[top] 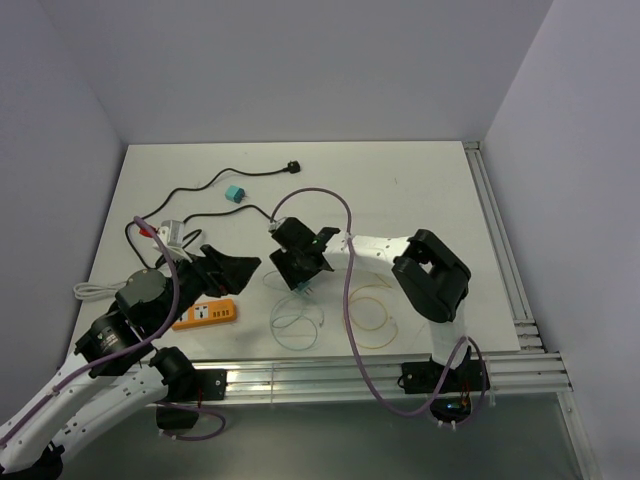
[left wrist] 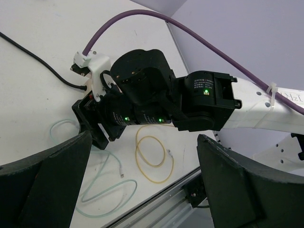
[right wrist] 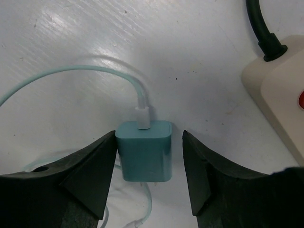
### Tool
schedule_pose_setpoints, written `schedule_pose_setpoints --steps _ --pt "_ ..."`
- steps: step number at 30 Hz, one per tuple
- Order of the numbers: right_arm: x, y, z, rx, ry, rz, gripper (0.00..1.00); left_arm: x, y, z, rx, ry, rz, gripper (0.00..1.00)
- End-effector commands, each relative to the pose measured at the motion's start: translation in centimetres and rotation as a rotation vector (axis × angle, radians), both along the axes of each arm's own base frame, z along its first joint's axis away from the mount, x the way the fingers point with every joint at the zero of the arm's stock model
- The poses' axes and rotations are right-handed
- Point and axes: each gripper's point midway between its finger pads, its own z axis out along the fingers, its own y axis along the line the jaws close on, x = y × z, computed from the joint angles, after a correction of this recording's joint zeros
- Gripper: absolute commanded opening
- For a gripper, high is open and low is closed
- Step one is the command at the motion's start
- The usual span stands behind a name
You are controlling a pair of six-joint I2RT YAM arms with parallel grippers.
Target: Insert the plug
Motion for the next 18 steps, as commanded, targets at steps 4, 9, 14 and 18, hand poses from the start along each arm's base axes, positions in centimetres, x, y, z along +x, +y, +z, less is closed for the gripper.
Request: schedule_pose_setpoints --steps 4,9,14,18 --pt "0.9 0.1 0.2 -0.018 -0.045 -0.033 0.56 0.0 -0.6 0.0 -0.01 0.007 -0.019 0.98" --pt "1.3 -0.2 1.5 -0.002 -0.084 -0.052 0.31 0.1 -1.1 -0.3 -0.008 0.019 -0.035 0.98" --pt "3.0 -0.4 6.3 0.05 -0.21 -0.101 0.0 0.0 -1.6 -0.3 -0.011 0.022 -0.059 0.97" --pt "3.4 -1.1 10.8 0.131 -0.32 -0.144 0.0 -0.2 -1.7 0.1 -0.018 0.011 -0.072 0.97"
